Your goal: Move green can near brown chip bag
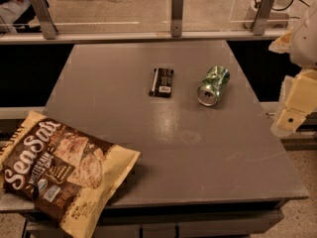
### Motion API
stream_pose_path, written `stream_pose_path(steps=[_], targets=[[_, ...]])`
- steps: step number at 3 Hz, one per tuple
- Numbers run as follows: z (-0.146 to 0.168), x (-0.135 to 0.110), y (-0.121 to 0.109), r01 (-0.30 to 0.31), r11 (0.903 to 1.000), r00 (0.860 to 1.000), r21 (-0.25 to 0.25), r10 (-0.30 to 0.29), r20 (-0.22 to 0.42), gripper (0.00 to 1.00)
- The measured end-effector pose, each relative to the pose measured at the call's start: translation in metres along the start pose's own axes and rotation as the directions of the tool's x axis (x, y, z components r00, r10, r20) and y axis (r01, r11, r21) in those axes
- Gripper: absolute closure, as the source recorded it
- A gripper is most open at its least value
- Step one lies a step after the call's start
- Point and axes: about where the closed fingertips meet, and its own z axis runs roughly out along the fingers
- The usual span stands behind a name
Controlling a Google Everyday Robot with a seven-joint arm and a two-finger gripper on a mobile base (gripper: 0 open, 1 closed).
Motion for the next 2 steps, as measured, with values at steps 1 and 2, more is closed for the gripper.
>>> stream_pose_path(steps=[1, 2], targets=[[0.0000, 0.0000, 0.0000, 0.000, 1.0000, 1.000, 0.000, 0.000, 0.000, 0.00], [-0.0001, 0.0038, -0.0083, 0.012, 0.9992, 1.000, 0.039, -0.011, -0.025, 0.00]])
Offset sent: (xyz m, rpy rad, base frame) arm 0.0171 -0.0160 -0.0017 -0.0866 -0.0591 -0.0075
